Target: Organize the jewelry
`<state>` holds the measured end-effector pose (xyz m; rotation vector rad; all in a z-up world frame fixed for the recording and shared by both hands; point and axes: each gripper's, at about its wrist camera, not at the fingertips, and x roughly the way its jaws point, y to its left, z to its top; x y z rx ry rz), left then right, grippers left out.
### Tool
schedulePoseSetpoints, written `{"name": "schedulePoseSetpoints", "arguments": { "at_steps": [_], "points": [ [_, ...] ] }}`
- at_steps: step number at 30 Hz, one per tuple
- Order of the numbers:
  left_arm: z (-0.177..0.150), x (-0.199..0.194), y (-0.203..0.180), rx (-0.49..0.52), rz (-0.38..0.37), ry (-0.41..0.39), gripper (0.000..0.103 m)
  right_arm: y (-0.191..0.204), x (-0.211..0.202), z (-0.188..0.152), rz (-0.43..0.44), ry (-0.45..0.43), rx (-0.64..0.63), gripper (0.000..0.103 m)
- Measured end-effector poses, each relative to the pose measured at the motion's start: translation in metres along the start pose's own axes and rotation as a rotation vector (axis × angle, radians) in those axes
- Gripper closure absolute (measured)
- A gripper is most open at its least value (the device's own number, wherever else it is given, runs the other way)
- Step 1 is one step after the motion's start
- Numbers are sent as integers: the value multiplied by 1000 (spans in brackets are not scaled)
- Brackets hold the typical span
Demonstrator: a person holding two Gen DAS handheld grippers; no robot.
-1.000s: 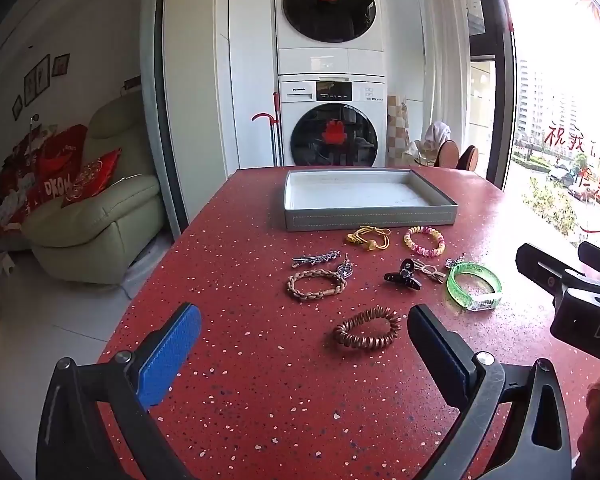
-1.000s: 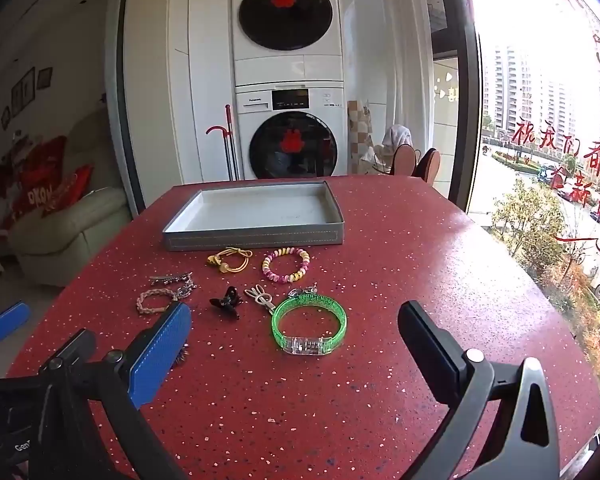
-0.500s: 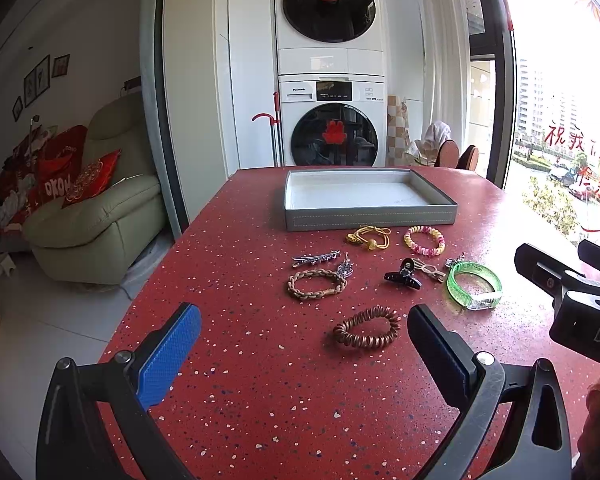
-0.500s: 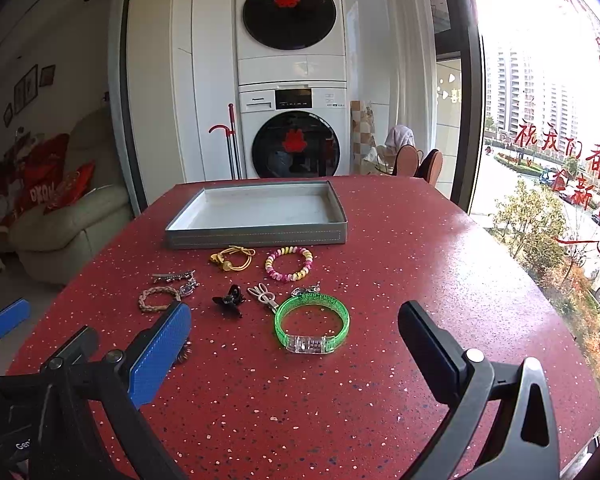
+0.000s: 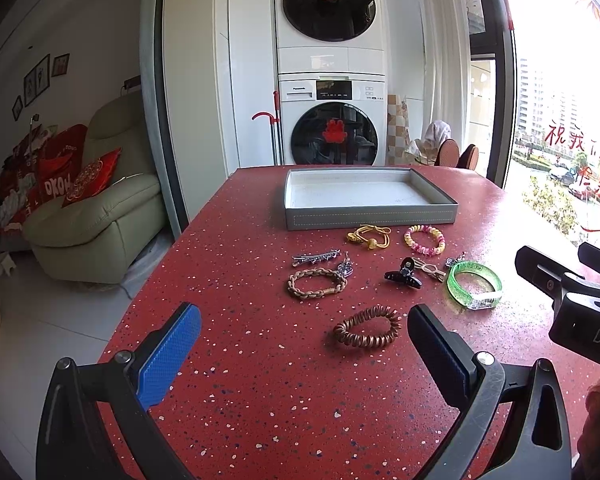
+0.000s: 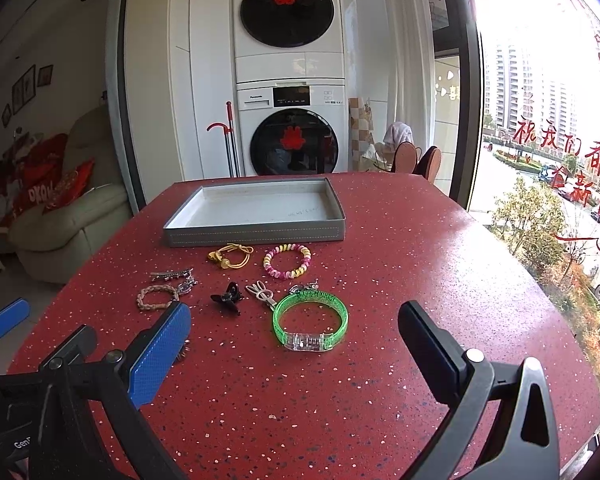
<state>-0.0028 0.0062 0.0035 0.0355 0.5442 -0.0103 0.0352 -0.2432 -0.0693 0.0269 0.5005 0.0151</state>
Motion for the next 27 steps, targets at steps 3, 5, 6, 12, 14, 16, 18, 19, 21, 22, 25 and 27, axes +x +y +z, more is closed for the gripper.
{"name": "schedulePoseSetpoints", "arguments": {
  "at_steps": [3,5,6,12,14,16,18,19,21,22,25,27],
  "points": [
    [0,0,0,0,0,1,0,0,0,0,1,0,2,0],
    [0,0,0,-1,0,1,0,0,0,0,3,-1,-1,0],
    [0,0,-1,-1,1,0,0,1,0,0,3,-1,-2,0],
    [1,2,0,-6,3,6,0,2,0,1,3,-2,-3,0],
    [1,3,0,-8,3,10,0,2,-1,1,4,-2,-3,0],
    [2,3,0,-10,5,12,0,2,0,1,3,-1,-3,0],
    [2,3,0,-12,5,12,0,3,0,1,3,1,-3,0],
    [2,3,1,-11,5,12,0,3,0,1,3,2,-3,0],
    [1,3,1,-10,4,15,0,2,0,2,2,5,-1,0],
    [1,4,1,-10,5,17,0,2,0,2,3,6,1,0],
    [1,5,2,-12,5,22,0,2,0,2,2,4,1,0],
    [1,5,3,-13,6,22,0,1,-1,3,2,4,3,0]
  ]
}}
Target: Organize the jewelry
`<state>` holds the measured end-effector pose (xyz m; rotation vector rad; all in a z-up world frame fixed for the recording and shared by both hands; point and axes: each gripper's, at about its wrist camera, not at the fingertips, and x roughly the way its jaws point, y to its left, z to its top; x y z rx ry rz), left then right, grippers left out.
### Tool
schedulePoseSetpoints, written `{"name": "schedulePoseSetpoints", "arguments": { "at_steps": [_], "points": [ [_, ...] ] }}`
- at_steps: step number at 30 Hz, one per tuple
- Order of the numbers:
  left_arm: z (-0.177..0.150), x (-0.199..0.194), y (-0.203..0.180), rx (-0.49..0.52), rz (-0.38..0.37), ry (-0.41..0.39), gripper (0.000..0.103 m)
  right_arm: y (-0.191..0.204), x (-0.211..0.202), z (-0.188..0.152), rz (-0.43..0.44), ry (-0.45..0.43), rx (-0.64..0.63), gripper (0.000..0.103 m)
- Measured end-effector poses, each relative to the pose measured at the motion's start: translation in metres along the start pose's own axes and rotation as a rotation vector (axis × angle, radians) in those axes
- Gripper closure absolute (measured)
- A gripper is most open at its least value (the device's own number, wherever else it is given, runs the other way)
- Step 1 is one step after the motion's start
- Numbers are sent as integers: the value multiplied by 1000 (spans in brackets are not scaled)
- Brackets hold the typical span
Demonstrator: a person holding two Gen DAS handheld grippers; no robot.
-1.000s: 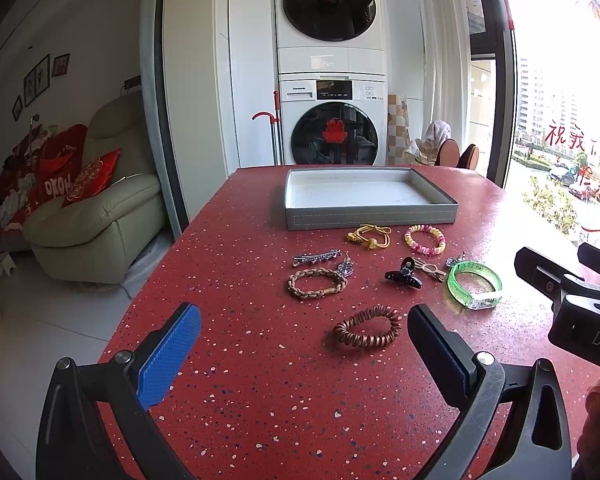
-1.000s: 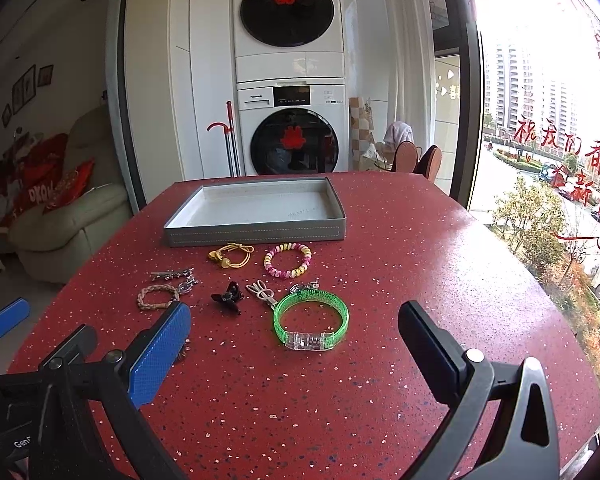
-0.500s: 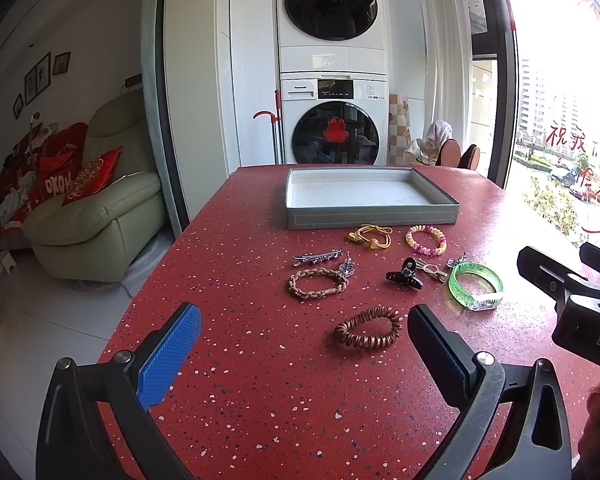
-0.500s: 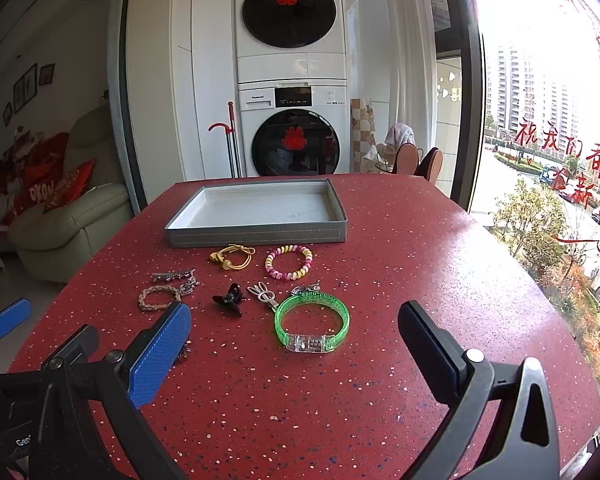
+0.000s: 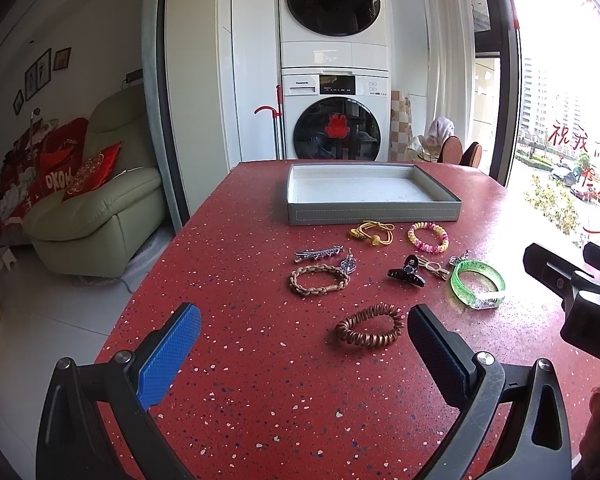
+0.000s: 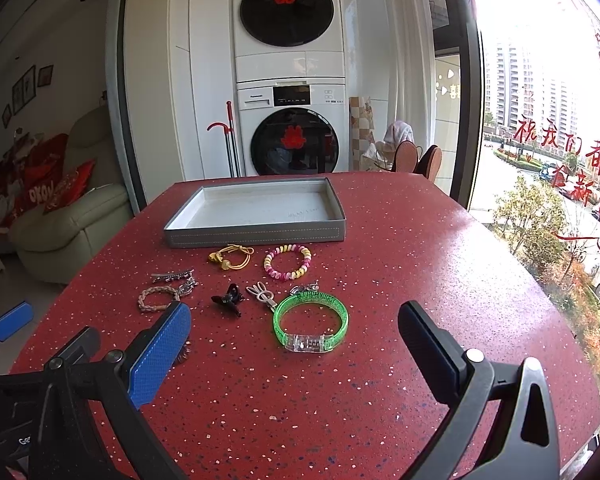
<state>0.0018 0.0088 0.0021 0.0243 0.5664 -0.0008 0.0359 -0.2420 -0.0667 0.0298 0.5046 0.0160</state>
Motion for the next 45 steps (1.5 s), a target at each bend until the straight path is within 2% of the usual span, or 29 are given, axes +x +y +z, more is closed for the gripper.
{"name": "schedulePoseSetpoints", "arguments": {
  "at_steps": [45],
  "points": [
    [-2,4,-3,7,-4,8,0,-1,3,-4,8,10,12,0]
  ]
}}
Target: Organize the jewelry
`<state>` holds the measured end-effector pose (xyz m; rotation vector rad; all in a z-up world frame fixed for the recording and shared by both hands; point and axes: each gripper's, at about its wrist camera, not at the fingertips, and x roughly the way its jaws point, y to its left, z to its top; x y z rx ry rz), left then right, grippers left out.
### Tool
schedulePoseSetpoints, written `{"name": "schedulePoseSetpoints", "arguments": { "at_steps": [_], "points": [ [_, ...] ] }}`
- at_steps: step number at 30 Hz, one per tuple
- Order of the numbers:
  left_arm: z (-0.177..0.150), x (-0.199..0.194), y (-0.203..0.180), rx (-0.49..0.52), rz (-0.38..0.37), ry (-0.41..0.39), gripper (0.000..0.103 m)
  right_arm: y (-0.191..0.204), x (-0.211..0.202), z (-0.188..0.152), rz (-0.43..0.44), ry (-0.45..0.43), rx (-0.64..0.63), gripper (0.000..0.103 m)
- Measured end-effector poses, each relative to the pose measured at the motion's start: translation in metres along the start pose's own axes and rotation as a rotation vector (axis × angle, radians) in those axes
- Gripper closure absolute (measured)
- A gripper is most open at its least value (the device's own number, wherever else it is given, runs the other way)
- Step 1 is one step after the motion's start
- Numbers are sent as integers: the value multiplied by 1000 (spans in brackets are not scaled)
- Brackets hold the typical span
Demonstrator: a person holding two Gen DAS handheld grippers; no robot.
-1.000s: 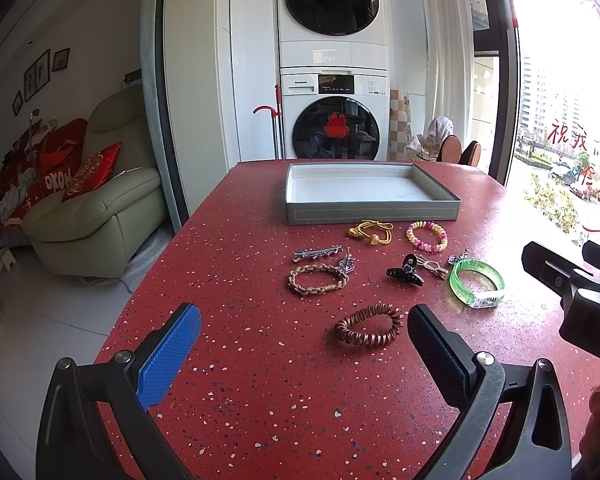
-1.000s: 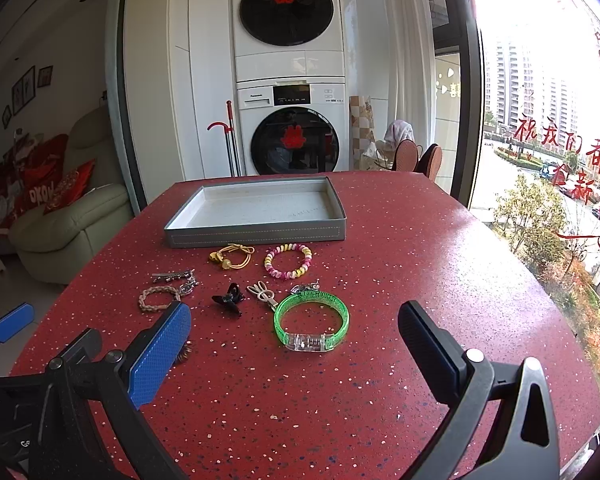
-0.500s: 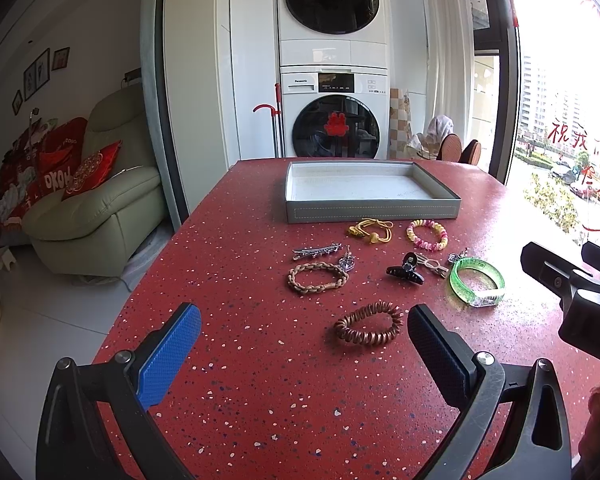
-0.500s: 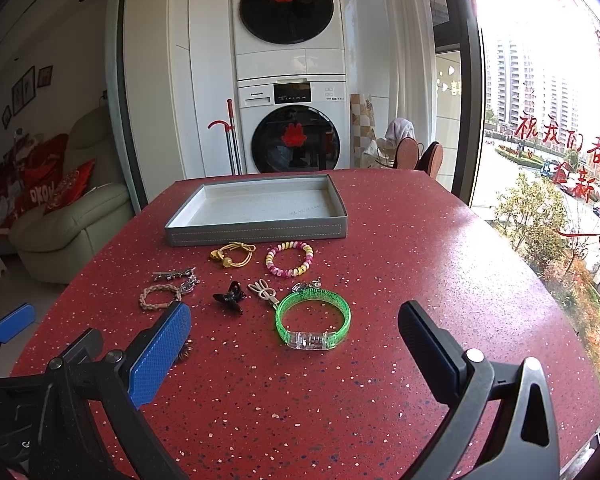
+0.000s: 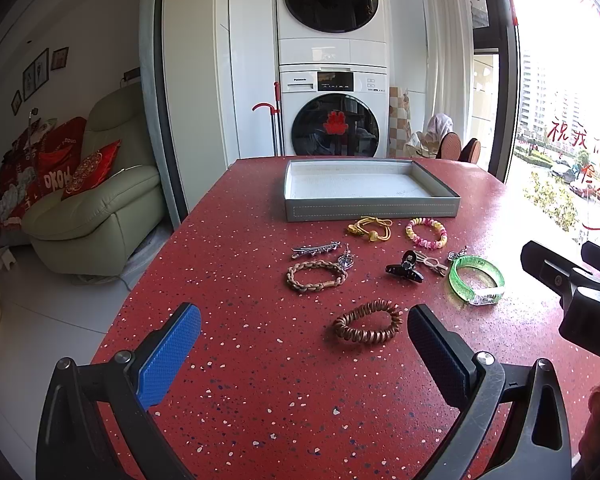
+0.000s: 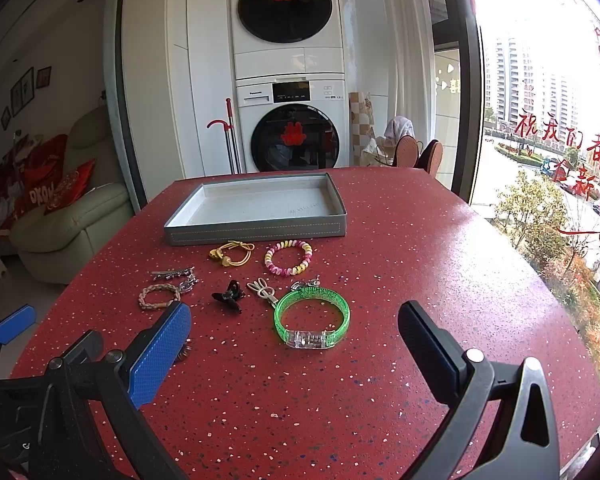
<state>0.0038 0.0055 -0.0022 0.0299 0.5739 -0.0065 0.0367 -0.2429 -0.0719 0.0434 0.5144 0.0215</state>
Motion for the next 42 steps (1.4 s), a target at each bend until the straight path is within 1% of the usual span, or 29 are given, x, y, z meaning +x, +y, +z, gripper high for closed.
{"name": "schedulePoseSetpoints", "arguments": {
  "at_steps": [19,24,26,29,31,34,36,42],
  "points": [
    [-3,2,-3,7,-3,9,0,-2,2,1,3,9,9,0],
    [-3,5,-3,7,-11,23,0,-6,6,2,3,27,15,0],
    [-1,10,-2,7,-19,41,0,-9,10,3,-7,41,15,0],
    [4,23,1,2,-31,86,0,-17,20,7,-33,90,14,0],
    [8,37,4,3,-43,136,0,-24,29,11,-35,124,16,0],
    [11,61,9,-6,-92,221,0,-35,45,16,-56,185,15,0],
    [12,73,10,-2,-110,263,0,-43,56,19,-65,223,25,0],
    [16,97,6,19,-139,308,0,-60,97,23,-82,339,60,0]
  ]
}}
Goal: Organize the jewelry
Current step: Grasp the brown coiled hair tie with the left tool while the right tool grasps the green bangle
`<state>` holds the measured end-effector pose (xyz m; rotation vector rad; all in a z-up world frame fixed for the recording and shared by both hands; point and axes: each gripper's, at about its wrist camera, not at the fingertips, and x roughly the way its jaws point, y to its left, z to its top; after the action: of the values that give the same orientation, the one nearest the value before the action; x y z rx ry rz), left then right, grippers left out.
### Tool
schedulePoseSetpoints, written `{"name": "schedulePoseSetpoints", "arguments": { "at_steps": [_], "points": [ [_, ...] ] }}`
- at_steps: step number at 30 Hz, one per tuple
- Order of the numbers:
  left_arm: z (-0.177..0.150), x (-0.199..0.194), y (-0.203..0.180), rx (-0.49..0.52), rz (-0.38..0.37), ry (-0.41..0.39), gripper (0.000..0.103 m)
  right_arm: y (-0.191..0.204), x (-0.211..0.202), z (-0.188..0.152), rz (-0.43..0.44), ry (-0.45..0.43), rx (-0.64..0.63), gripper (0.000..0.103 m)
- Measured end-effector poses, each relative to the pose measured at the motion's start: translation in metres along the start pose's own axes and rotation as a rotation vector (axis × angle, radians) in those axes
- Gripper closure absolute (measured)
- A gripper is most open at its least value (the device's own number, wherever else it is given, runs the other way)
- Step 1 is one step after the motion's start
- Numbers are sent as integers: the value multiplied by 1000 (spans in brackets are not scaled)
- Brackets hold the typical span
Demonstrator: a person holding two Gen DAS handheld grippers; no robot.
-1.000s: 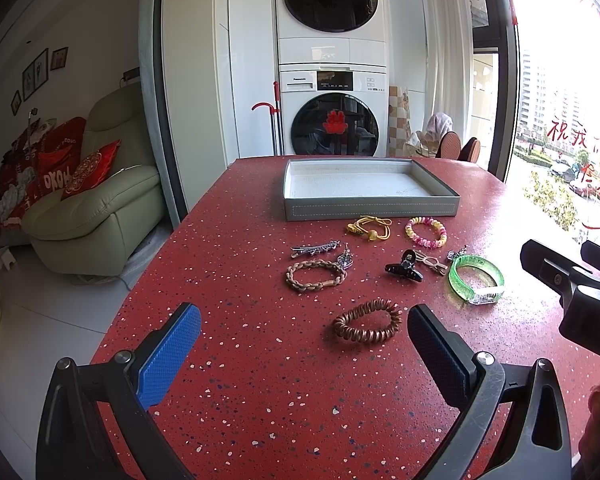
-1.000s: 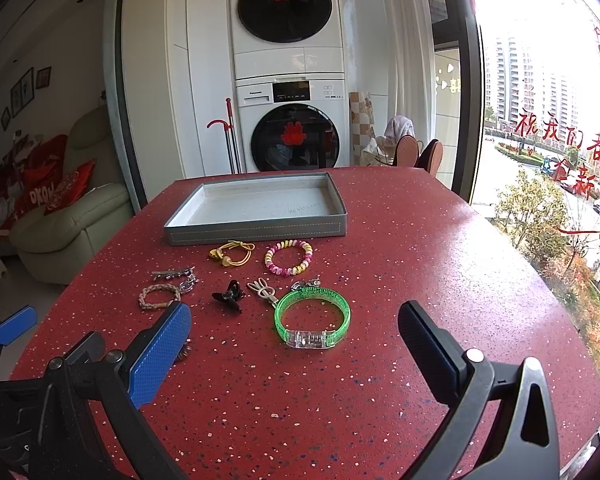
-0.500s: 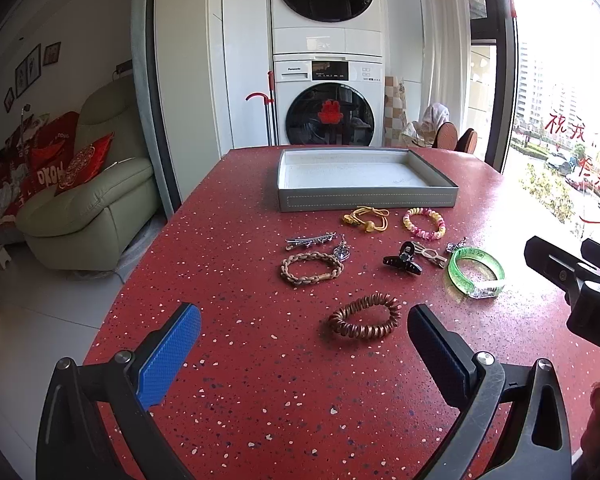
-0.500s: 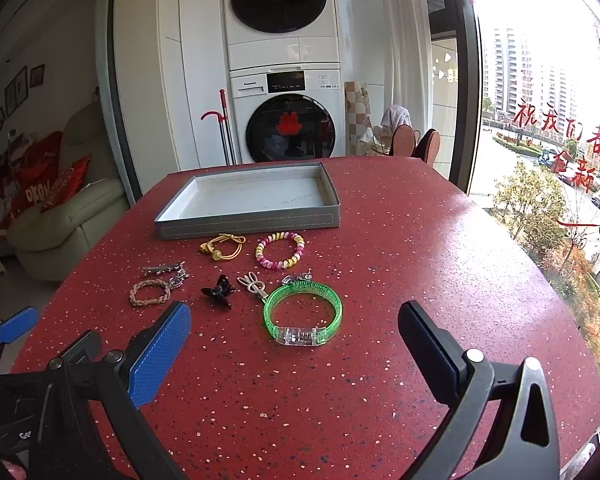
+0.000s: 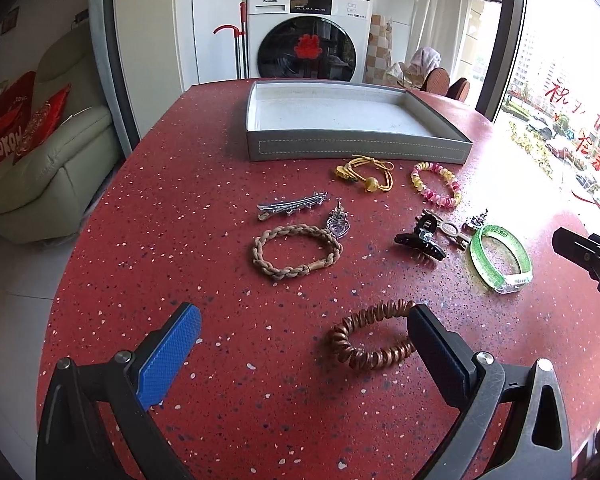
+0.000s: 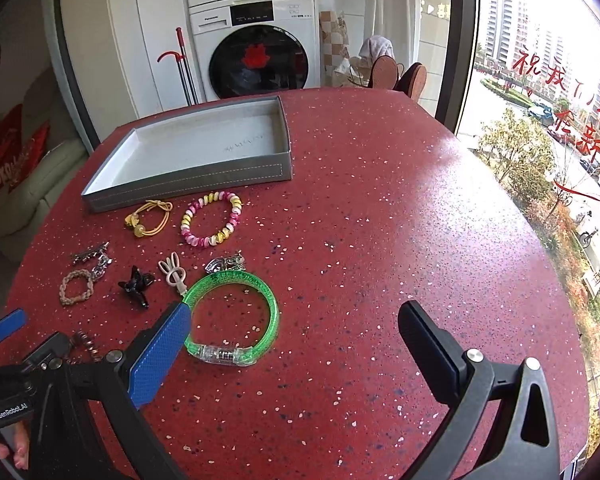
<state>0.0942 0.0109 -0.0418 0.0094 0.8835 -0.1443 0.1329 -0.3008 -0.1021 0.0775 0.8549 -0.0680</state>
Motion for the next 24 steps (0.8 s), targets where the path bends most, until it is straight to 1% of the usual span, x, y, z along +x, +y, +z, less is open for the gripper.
{"name": "schedulePoseSetpoints", "arguments": {
  "at_steps": [4,6,8,9,11,13,14,15,16,18,19,20,21,22,23,24],
  "points": [
    [3,13,-5,27,-2,37,0,1,24,3,-18,72,-26,1],
    [3,20,-8,36,-13,66,0,5,33,1,-23,102,-44,5],
    [0,23,-11,48,-12,75,4,8,39,-2,-19,130,-54,14],
    [0,24,-13,55,-13,80,5,9,41,-3,-16,142,-57,16],
    [-3,24,-16,70,-3,75,6,11,44,-6,-8,163,-60,26],
    [-5,22,-19,92,-1,65,14,14,45,-9,-13,175,-67,29],
    [-5,21,-21,99,0,65,16,17,44,-10,-17,170,-77,33],
    [-5,20,-23,108,4,62,19,18,43,-10,-11,171,-82,35],
    [-4,21,-24,121,7,65,26,20,42,-11,-8,173,-86,39],
    [-4,19,-28,139,-2,57,36,24,42,-11,-2,174,-97,45],
    [-5,17,-30,150,-7,54,49,25,41,-11,2,175,-101,50],
    [-4,16,-33,159,-13,51,57,27,40,-10,6,175,-104,59],
    [-5,16,-36,166,-15,51,62,28,39,-11,5,173,-107,65],
    [-4,16,-37,169,-21,52,73,29,36,-11,9,172,-110,78],
    [-4,16,-36,166,-30,54,73,29,35,-12,15,171,-109,87],
    [-3,16,-35,160,-41,56,73,29,35,-12,14,171,-109,90]
  ]
}}
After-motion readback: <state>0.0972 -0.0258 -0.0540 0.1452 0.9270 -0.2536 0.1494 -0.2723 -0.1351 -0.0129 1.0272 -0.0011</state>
